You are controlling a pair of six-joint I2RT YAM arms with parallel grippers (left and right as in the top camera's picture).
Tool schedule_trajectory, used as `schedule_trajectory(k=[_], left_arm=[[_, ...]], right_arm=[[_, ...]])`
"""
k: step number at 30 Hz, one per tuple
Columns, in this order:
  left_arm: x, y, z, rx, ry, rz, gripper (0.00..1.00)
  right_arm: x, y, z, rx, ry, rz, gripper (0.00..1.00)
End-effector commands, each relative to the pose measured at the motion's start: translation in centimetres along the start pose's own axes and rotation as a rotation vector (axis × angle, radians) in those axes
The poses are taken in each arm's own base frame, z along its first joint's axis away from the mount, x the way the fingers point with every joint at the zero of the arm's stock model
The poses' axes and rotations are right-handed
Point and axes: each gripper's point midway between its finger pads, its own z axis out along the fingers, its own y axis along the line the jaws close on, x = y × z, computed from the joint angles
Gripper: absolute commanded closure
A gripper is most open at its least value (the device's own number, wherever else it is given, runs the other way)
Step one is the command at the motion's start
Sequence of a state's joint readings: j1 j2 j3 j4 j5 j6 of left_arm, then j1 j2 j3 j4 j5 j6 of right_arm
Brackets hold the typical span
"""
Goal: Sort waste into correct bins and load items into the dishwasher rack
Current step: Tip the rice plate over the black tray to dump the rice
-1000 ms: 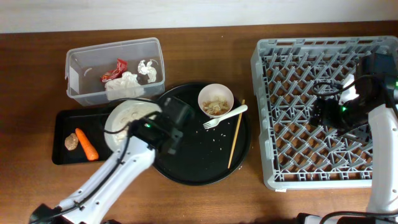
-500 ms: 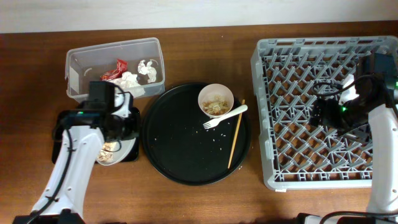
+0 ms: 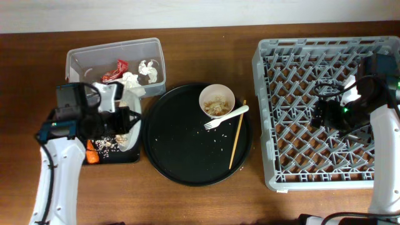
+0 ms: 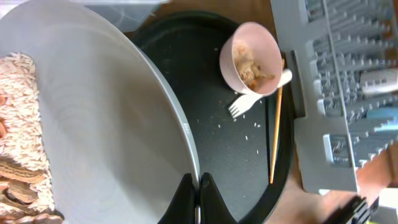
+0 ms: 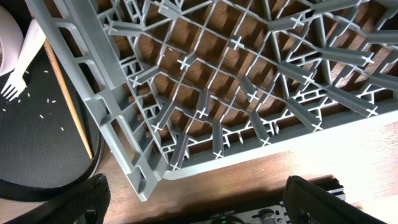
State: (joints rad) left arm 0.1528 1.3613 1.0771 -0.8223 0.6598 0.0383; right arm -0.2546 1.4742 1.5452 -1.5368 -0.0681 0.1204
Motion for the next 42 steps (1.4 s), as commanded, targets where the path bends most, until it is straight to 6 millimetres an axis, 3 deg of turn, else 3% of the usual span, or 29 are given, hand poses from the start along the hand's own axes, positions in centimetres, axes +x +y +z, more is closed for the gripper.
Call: schedule_trajectory(k=[1,9,15,19,22,23,28,30,32,33,35,36,38,39,42], left_arm=[[-1.7,-0.2,-2.4,0.079,-0.093,-0.005,1.0],[-2.0,0.2,-3.5,0.122,-0.126,-0.037,1.0],[-1.8,2.6,-5.5,0.108,-0.168,-0.145,1.0],[-2.2,2.0,-5.9,0.156,-0.193,-0.115,1.0],[-1.6,2.9,-5.8,0.123,-0.171,-0.137,1.0],[-1.7,1.7,-5.9,0.187,-0.178,-0.122,1.0],[-1.8,1.0,-6.1,0.229,-0.193,-0.059,1.0],[-2.1,0.1,-6.4,0.269,-0.223,0.054,1.0],[-1.1,2.6,-5.7,0.137,-0.155,-0.119,1.0],[-1.4,1.0,-6.0,0.224,-0.181,-0.041,1.0],[-1.7,1.4,-6.6,0.227,-0.206,-0.047,1.0],[-1.4,3.1,-6.5,0.148,-0.187,-0.137,1.0],[-1.8,2.1,-7.3,0.226,-0.225,-0.106,1.0],[-2.3,0.6,-7.9,0.314,-0.262,-0.052,1.0],[-2.6,-0.5,-8.4,0.382,-0.291,-0.012,1.0]], right_arm=[[0.2,-0.3,-0.2,0.013,-0.009,-0.008,0.07],[0.2,-0.3,-0.2,0.013,-0.009,-0.012,0.07],[0.2,-0.3,-0.2,0.013,-0.009,-0.012,0.07],[0.5,-0.5,-0.2,0.026,0.004,-0.011,0.07],[0.5,-0.5,-0.2,0.026,0.005,-0.011,0.07],[0.6,-0.5,-0.2,0.027,0.008,-0.011,0.07],[0.6,-0.6,-0.2,0.029,0.007,-0.011,0.07],[0.6,-0.6,-0.2,0.029,0.007,-0.011,0.07],[0.6,-0.6,-0.2,0.029,0.007,-0.011,0.07],[0.6,-0.6,-0.2,0.029,0.007,-0.01,0.07],[0.6,-0.6,-0.2,0.029,0.008,-0.01,0.07],[0.6,-0.6,-0.2,0.029,0.008,-0.01,0.07],[0.6,-0.6,-0.2,0.029,0.008,-0.01,0.07],[0.6,-0.6,-0.2,0.029,0.008,-0.01,0.07],[0.6,-0.6,-0.2,0.029,0.008,-0.01,0.07]])
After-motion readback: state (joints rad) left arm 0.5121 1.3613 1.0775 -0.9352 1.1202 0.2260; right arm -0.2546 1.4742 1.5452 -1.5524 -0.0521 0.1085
